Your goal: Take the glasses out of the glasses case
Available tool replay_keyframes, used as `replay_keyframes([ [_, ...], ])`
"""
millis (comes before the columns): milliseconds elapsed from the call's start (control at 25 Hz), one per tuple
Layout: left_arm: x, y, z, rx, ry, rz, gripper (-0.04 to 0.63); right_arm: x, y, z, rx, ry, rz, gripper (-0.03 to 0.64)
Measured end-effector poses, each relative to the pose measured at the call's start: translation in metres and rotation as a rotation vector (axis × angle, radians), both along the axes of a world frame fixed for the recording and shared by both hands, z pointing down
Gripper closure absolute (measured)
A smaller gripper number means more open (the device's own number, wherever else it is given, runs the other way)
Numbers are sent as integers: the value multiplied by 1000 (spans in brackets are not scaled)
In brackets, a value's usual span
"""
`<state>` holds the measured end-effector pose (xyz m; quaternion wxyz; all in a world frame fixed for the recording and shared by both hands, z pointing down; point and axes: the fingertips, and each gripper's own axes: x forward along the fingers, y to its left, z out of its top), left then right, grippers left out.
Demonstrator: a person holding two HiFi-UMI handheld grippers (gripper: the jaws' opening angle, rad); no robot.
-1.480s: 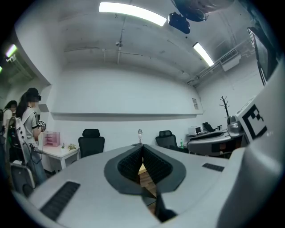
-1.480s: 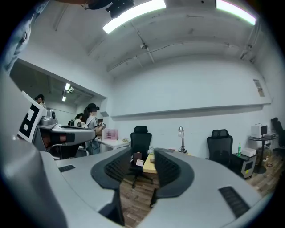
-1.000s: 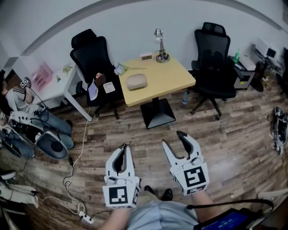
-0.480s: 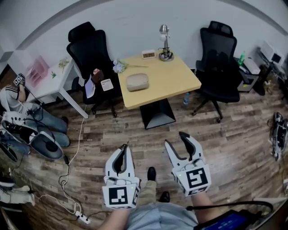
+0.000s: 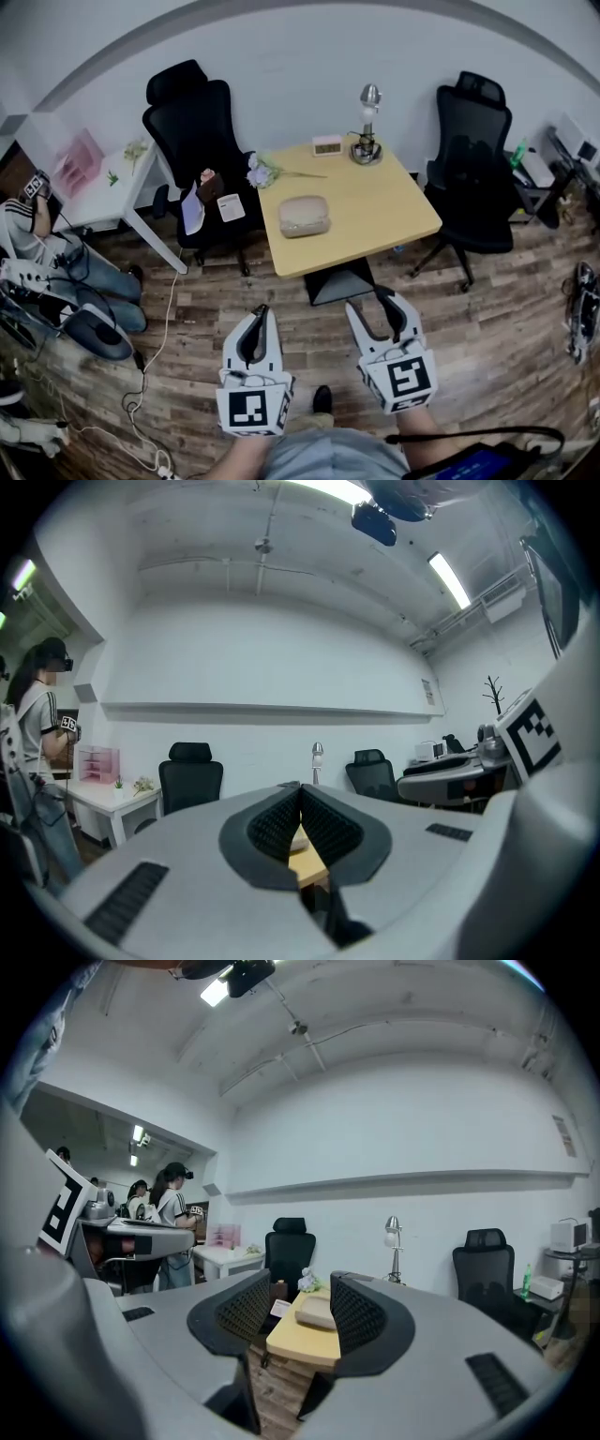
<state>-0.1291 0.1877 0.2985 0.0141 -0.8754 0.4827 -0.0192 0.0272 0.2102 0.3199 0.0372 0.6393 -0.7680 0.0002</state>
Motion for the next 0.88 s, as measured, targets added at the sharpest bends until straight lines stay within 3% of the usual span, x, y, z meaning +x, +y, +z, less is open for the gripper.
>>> replay_keyframes([
  [320, 7, -74, -21, 59, 6, 11, 589, 9, -72, -18, 18, -11, 11, 410],
  [880, 37, -148, 20, -39, -52, 12, 589, 33, -153, 1, 0, -29, -19, 417],
])
